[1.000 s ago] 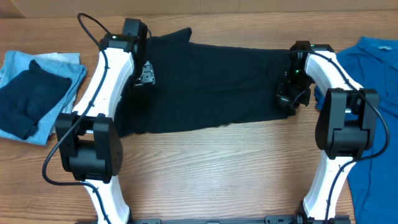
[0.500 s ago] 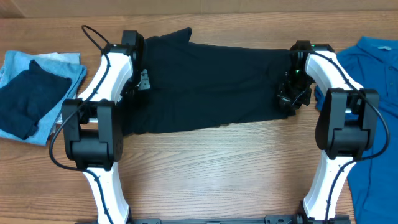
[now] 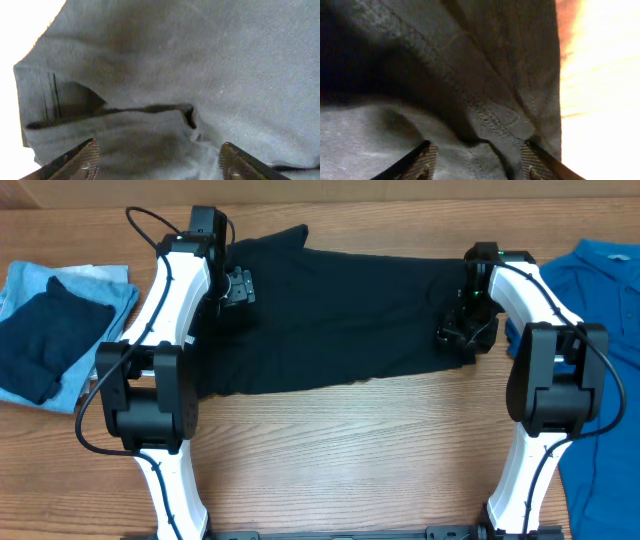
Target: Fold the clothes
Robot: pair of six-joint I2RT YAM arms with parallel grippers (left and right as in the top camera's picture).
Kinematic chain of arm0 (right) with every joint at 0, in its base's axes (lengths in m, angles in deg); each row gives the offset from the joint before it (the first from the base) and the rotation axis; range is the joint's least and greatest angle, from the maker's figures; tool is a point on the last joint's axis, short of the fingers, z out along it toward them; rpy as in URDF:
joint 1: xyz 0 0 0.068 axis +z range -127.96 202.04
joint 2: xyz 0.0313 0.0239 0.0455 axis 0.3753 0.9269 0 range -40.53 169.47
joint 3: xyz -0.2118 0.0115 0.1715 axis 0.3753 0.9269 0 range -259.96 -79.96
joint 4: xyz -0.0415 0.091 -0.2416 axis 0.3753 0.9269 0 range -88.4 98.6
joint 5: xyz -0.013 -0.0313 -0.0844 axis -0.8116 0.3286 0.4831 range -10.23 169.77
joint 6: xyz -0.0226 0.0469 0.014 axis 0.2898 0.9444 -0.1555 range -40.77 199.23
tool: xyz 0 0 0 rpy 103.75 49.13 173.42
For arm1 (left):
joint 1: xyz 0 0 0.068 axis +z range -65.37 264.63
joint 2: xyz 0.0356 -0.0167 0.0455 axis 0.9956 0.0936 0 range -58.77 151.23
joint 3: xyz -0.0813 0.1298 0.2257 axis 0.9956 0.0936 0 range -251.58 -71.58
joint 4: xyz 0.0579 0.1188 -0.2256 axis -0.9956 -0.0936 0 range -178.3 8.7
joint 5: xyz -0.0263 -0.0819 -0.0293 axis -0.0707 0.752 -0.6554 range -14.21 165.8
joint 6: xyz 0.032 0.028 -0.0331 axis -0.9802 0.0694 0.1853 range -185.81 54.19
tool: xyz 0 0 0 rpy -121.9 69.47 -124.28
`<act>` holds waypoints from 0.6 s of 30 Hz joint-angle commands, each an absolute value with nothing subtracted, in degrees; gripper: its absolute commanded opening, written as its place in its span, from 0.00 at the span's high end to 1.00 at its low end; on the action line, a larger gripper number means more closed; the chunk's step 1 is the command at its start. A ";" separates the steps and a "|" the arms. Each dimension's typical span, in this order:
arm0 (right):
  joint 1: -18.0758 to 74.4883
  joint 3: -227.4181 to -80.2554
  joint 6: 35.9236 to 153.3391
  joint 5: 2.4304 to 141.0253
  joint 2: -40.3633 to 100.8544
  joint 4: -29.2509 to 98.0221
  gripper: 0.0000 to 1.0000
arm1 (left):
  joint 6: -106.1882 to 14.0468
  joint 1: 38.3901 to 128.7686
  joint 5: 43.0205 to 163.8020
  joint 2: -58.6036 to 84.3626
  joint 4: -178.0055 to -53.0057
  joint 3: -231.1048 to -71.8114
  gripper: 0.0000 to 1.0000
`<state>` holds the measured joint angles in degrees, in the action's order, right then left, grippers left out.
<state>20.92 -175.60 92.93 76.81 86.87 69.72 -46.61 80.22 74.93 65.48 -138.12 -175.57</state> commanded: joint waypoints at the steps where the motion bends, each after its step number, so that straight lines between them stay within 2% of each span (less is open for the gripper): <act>1: 20.59 -174.79 92.38 77.77 88.44 66.24 0.37 | -40.20 80.20 75.89 65.24 -139.08 -176.72 0.29; 6: 20.59 -174.79 92.36 77.77 88.44 66.13 0.37 | -38.34 76.36 76.90 65.63 -138.77 -176.72 0.34; 8: 20.59 -174.79 92.36 77.77 88.44 66.15 0.37 | -35.63 74.06 76.70 65.65 -137.70 -176.35 0.42; 11: 20.59 -174.79 92.36 77.77 88.44 66.37 0.37 | -31.77 73.08 75.98 65.65 -136.35 -174.89 0.44; 12: 20.59 -174.79 92.36 77.79 88.44 66.37 0.37 | -30.56 73.08 75.41 65.65 -136.28 -174.87 0.48; 18: 20.59 -174.79 92.38 77.79 88.44 66.40 0.37 | -26.17 73.32 75.26 66.09 -135.91 -174.80 0.52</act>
<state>20.96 -175.60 92.95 77.09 86.71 68.47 -30.24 73.03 76.02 65.48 -135.93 -175.44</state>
